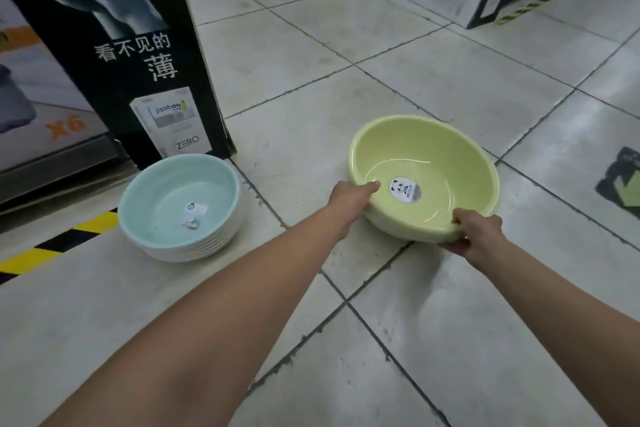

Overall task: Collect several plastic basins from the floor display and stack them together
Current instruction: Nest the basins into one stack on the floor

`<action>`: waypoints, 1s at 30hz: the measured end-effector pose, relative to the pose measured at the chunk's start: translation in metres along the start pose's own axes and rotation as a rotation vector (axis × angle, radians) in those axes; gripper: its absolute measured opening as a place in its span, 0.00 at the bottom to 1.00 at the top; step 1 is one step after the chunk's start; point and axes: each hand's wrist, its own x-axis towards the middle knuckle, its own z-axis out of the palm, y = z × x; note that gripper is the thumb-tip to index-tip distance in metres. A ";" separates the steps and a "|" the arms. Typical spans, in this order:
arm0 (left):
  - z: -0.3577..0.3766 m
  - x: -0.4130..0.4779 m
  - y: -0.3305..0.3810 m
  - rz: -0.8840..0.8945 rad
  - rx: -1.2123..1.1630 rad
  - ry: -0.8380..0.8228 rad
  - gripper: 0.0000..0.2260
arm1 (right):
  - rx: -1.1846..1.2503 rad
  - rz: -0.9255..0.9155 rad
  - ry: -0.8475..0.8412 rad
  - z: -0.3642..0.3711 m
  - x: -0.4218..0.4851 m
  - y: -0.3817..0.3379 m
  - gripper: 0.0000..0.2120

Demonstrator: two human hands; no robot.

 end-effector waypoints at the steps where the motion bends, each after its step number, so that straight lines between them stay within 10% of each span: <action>1: 0.001 0.004 -0.004 0.002 -0.008 0.011 0.26 | -0.027 0.006 0.002 -0.005 -0.003 0.005 0.30; 15: -0.111 -0.090 -0.095 0.012 0.057 0.093 0.18 | -0.598 -0.062 -0.259 -0.077 -0.124 0.075 0.18; 30: -0.457 -0.409 -0.246 0.019 -0.383 0.859 0.16 | -0.901 -0.326 -1.030 0.215 -0.405 0.200 0.23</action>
